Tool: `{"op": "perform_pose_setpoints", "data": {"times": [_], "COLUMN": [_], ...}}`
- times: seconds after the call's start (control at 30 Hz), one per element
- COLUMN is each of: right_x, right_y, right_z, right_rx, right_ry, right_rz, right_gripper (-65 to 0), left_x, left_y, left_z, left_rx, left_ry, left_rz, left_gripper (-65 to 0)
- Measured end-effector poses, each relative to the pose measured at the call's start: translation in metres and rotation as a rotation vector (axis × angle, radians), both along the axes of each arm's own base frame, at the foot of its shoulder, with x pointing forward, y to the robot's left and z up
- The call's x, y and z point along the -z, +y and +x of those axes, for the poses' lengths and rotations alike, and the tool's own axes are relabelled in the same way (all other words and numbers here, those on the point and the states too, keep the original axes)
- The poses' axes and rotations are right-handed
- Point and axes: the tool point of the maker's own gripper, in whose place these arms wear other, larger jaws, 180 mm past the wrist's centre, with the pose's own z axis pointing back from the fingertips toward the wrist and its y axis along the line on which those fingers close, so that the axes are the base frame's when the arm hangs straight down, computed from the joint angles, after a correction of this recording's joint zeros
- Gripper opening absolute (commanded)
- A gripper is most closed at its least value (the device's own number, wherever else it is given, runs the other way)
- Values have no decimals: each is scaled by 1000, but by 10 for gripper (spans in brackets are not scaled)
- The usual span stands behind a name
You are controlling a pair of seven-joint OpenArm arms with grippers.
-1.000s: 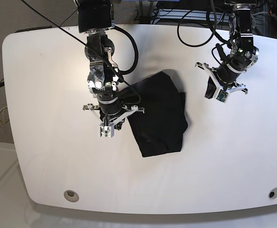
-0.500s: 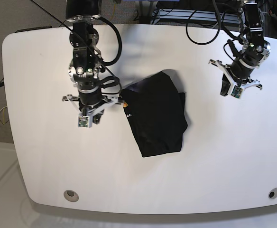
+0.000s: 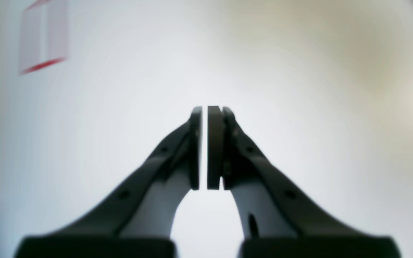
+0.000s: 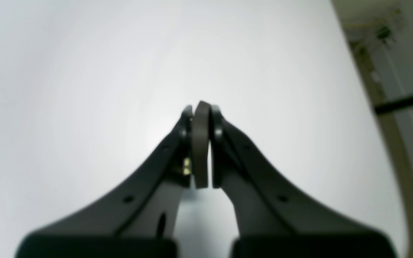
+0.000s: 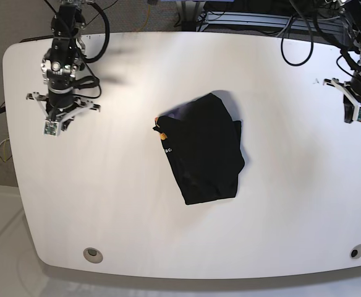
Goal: Fold the T-shirt properly
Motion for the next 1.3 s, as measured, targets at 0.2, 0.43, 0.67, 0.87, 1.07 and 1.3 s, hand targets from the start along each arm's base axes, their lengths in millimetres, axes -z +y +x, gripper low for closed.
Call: {"op": "perform_pose_setpoints", "data": {"times": [0.2, 0.43, 0.67, 0.87, 1.07, 1.3], "right_x": [3, 10, 19, 23, 42, 82], "right_y": [-56, -107, -142, -168, -182, -181], "right_z": [-45, -105, -158, -201, -248, -296], "right_rx": [89, 192, 261, 328, 406, 435], "right_ry": [66, 171, 268, 330, 416, 507], "right_rz": [-61, -117, -131, -132, -89, -9], "right_gripper": [-650, -650, -650, -650, -650, -650], "left_x": [-1, 13, 41, 55, 80, 134], "left_y": [37, 54, 56, 50, 55, 59], "left_z": [-30, -59, -97, -124, -154, -214], "left_rx": [-102, -164, -231, -270, -326, -417], "left_ry": [60, 123, 205, 255, 362, 577], "left_rz": [49, 47, -6, -35, -40, -100], "left_gripper": [-650, -650, -650, -650, -650, -650]}}
